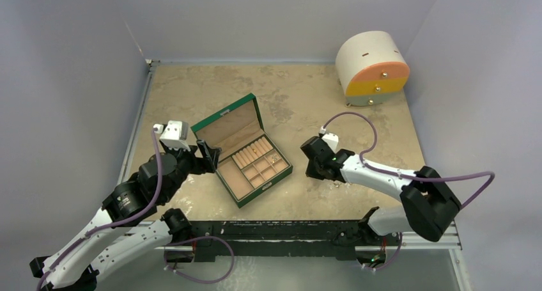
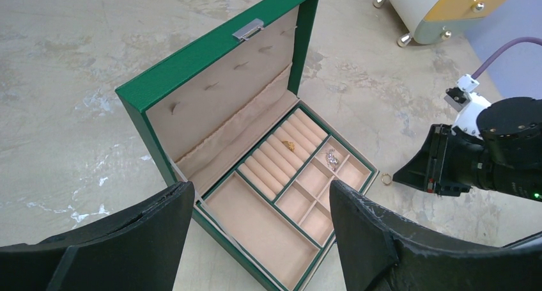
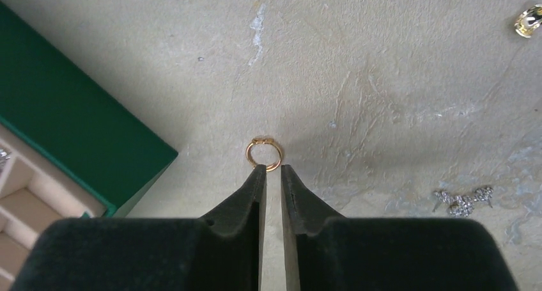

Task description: Organize the mixed jewelry

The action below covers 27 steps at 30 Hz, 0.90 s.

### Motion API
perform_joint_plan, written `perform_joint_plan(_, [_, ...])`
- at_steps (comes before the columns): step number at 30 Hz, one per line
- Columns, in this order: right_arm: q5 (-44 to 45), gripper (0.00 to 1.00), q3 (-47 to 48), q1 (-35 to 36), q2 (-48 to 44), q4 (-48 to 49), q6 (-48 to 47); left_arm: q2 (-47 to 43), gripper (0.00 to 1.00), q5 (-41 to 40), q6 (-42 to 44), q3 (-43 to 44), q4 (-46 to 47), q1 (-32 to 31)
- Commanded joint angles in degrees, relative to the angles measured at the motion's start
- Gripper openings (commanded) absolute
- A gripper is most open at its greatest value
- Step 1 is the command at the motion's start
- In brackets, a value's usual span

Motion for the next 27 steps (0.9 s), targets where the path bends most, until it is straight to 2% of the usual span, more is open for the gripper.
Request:
perform_joint_plan(1, [2.5, 0.19, 2.0, 0.2, -4.3, -2.2, -1.9, -0.8, 0.77, 0.0, 0.9, 0.5, 2.3, 0.2])
perform_joint_plan(4, [0.5, 0.23, 0.7, 0.1, -5.9, -0.1, -6.8, -1.0, 0.77, 0.0, 0.9, 0.4, 2.3, 0.3])
perform_joint_plan(12, [-1.5, 0.23, -0.3, 0.0, -4.1, 5.8, -19.3, -1.3, 0.77, 0.0, 0.9, 0.4, 2.4, 0.3])
perform_joint_plan(27, [-9.7, 0.25, 0.2, -2.9, 1.6, 12.2, -25.5, -1.4, 0.78, -0.1, 0.8, 0.3, 2.3, 0.2])
